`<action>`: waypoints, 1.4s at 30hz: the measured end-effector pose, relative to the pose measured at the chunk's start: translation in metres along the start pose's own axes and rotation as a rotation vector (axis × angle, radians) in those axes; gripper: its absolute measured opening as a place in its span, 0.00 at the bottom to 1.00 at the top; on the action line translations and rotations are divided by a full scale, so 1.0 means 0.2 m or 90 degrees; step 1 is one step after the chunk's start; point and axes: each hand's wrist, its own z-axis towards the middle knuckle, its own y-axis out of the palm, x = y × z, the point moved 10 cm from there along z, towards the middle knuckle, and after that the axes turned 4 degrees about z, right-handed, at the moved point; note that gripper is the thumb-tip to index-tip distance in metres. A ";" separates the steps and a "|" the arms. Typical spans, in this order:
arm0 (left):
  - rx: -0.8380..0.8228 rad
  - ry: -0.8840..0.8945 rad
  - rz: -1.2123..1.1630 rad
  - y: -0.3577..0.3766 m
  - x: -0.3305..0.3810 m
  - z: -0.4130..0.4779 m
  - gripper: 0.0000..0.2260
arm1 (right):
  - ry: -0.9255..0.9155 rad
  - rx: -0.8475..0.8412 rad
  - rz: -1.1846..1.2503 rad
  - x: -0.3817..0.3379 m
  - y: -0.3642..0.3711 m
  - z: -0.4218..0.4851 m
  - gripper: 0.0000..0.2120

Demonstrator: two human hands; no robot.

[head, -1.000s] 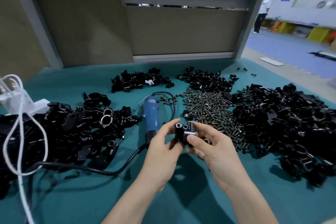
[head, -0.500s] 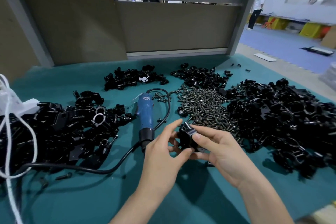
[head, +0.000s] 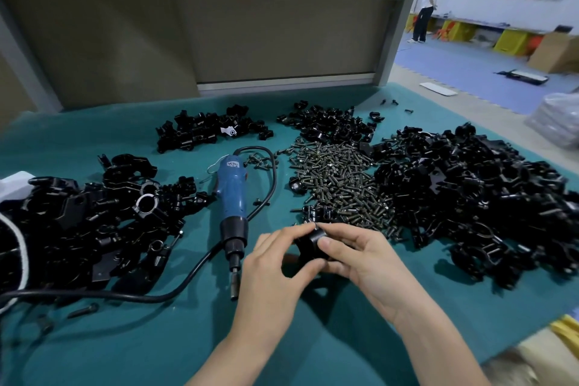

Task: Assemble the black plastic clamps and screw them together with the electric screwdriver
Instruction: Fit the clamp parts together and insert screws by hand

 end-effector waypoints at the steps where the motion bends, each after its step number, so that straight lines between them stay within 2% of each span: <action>1: 0.004 0.004 -0.008 0.00 0.00 0.00 0.21 | -0.002 -0.002 -0.006 0.00 0.00 0.00 0.11; 5: 0.015 0.013 -0.060 0.00 0.00 0.01 0.19 | 0.003 -0.020 -0.065 -0.04 0.02 -0.01 0.09; 8: 0.024 0.007 -0.067 0.00 -0.02 0.01 0.18 | 0.021 0.017 -0.144 -0.10 -0.05 0.01 0.07; 10: 0.027 0.004 -0.065 -0.01 -0.02 0.01 0.18 | -0.006 0.068 -0.203 -0.22 -0.15 0.04 0.06; 11: 0.027 0.002 -0.062 -0.01 -0.02 0.01 0.18 | -0.037 0.111 -0.269 -0.30 -0.21 0.07 0.06; 14: 0.024 -0.003 -0.050 0.00 -0.02 0.01 0.18 | -0.136 0.270 -0.617 -0.55 -0.38 0.21 0.06; 16: 0.025 -0.006 -0.047 -0.01 -0.01 0.01 0.18 | -0.157 0.306 -0.767 -0.62 -0.42 0.36 0.09; 20: 0.028 -0.003 -0.046 -0.01 0.00 0.01 0.18 | -0.117 0.204 -0.952 -0.57 -0.38 0.63 0.09; 23: 0.015 -0.013 -0.070 0.00 -0.01 0.01 0.19 | -0.032 0.113 -1.013 -0.48 -0.35 0.72 0.07; 25: 0.013 -0.015 -0.087 0.01 -0.02 0.01 0.19 | -0.010 0.100 -1.037 -0.46 -0.35 0.73 0.04; 28: 0.007 -0.025 -0.102 0.01 -0.03 0.01 0.18 | -0.001 0.101 -1.064 -0.47 -0.35 0.73 0.10; 30: 0.005 -0.028 -0.106 0.02 -0.04 0.01 0.17 | 0.020 0.082 -1.090 -0.47 -0.35 0.71 0.07; 31: 0.006 -0.030 -0.112 0.02 -0.04 0.01 0.17 | 0.032 0.063 -1.108 -0.46 -0.35 0.71 0.06; 36: 0.012 -0.052 -0.157 0.02 -0.06 0.00 0.22 | 0.111 -0.079 -1.214 -0.40 -0.28 0.67 0.17; 42: 0.013 -0.041 -0.163 0.03 -0.06 0.00 0.22 | 0.075 -0.122 -1.336 -0.37 -0.23 0.65 0.16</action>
